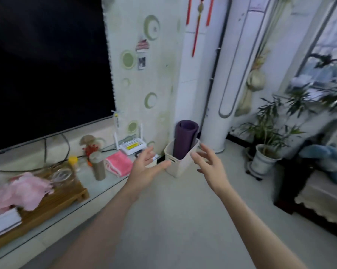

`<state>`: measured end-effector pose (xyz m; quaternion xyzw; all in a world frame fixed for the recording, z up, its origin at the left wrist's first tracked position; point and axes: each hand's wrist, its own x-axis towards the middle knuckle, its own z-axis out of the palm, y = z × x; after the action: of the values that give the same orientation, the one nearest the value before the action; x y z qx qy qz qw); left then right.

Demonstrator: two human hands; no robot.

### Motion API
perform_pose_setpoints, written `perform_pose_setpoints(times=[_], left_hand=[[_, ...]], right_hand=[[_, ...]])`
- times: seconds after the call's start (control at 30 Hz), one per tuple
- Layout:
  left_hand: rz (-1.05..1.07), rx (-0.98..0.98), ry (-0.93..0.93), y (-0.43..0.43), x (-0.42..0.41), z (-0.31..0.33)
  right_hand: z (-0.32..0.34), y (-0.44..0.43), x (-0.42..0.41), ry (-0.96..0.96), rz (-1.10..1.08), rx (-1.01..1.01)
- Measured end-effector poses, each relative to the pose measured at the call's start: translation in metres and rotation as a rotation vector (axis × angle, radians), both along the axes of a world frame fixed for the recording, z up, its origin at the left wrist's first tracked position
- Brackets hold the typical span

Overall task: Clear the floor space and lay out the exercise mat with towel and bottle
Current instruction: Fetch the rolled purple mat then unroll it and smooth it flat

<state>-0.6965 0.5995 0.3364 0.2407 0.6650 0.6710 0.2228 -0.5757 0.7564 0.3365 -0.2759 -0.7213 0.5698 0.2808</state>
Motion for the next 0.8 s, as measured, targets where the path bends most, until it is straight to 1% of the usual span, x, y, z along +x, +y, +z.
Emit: perform_pose_setpoints(times=[0.17, 0.23, 0.37, 0.43, 0.53, 0.7, 0.8], left_hand=[[-0.153, 0.03, 0.195, 0.103, 0.005, 0.044], [-0.205, 0.05, 0.243, 0.147, 0.004, 0.053], [-0.241, 0.09, 0.299, 0.244, -0.016, 0.064], [-0.275, 0.102, 0.316, 0.289, -0.033, 0.063], [-0.303, 0.095, 0.35, 0.353, -0.073, 0.052], [-0.216, 0.07, 0.311, 0.451, -0.155, 0.043], [-0.209, 0.041, 0.289, 0.506, -0.192, 0.04]], right_hand=[[0.035, 0.082, 0.027, 0.111, -0.135, 0.033], [0.041, 0.116, 0.034, 0.129, -0.193, 0.059], [0.049, 0.19, 0.03, 0.219, -0.325, -0.006], [0.052, 0.231, 0.02, 0.244, -0.348, -0.033], [0.053, 0.299, -0.01, 0.249, -0.363, 0.009], [0.047, 0.416, -0.077, 0.191, -0.332, 0.018], [0.038, 0.471, -0.111, 0.154, -0.324, 0.02]])
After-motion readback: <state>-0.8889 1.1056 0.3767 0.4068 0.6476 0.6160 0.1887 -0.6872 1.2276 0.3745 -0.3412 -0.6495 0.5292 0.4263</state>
